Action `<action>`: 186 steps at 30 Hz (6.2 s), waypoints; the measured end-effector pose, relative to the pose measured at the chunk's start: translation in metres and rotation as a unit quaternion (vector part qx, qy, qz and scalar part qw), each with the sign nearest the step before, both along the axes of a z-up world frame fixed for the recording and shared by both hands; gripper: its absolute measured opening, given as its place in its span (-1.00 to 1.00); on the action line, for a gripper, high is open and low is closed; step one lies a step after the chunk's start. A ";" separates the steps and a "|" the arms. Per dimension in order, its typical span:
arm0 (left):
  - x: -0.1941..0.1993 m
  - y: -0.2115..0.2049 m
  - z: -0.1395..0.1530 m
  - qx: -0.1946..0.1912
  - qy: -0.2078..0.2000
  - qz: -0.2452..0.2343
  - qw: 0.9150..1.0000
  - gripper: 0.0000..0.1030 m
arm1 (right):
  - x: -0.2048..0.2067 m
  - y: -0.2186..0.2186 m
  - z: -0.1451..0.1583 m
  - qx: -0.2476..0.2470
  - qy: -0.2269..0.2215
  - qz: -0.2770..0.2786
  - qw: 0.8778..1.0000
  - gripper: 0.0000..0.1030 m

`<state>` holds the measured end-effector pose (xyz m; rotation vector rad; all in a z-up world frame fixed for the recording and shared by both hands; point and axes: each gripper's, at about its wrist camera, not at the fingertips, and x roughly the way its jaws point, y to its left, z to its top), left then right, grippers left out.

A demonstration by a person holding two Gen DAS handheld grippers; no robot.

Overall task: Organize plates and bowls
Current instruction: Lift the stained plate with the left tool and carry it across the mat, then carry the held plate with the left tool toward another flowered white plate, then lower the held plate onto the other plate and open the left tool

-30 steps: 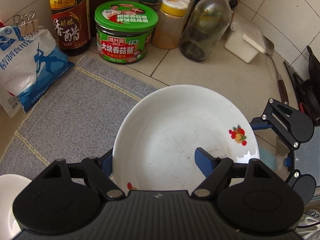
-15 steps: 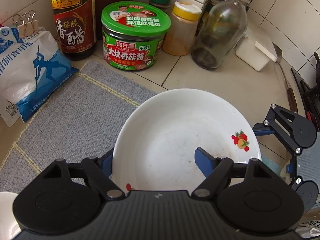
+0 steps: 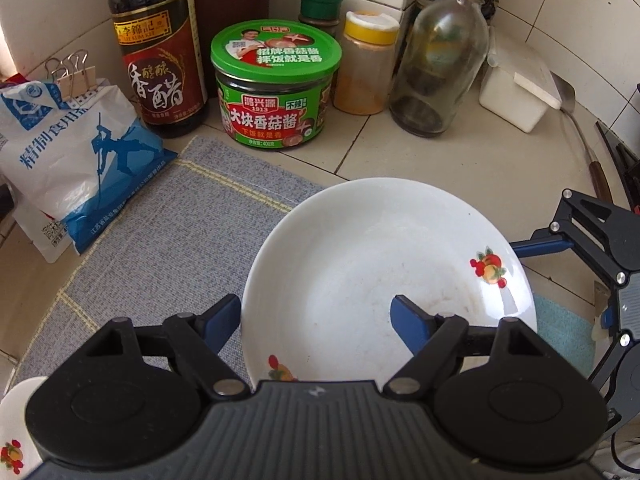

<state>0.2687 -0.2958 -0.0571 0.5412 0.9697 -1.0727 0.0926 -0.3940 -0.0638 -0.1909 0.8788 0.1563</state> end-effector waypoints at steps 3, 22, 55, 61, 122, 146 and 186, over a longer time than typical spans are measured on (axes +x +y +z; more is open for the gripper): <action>-0.005 0.007 0.007 -0.001 -0.019 0.009 1.000 0.59 | -0.004 0.003 0.004 -0.009 -0.002 -0.003 1.000 1.00; -0.124 0.109 0.072 -0.134 -0.133 0.133 0.973 0.92 | -0.066 0.033 0.038 0.031 -0.047 0.007 0.998 1.00; -0.172 0.272 0.037 -0.052 -0.071 0.350 0.933 0.92 | -0.056 0.168 -0.008 0.077 -0.006 0.205 0.976 1.00; -0.148 0.278 0.032 -0.038 -0.045 0.319 0.946 0.88 | -0.057 0.181 -0.009 0.075 -0.009 0.203 0.976 1.00; -0.084 0.253 0.006 0.030 0.079 0.209 0.974 0.70 | -0.036 0.180 -0.009 0.069 -0.008 0.306 0.949 1.00; -0.076 0.195 0.039 0.001 0.059 0.171 0.984 0.69 | -0.029 0.117 0.025 0.062 -0.017 0.274 0.959 1.00; -0.008 -0.003 0.014 -0.002 0.052 0.032 0.998 0.69 | -0.012 -0.027 0.021 0.055 -0.020 0.100 0.993 1.00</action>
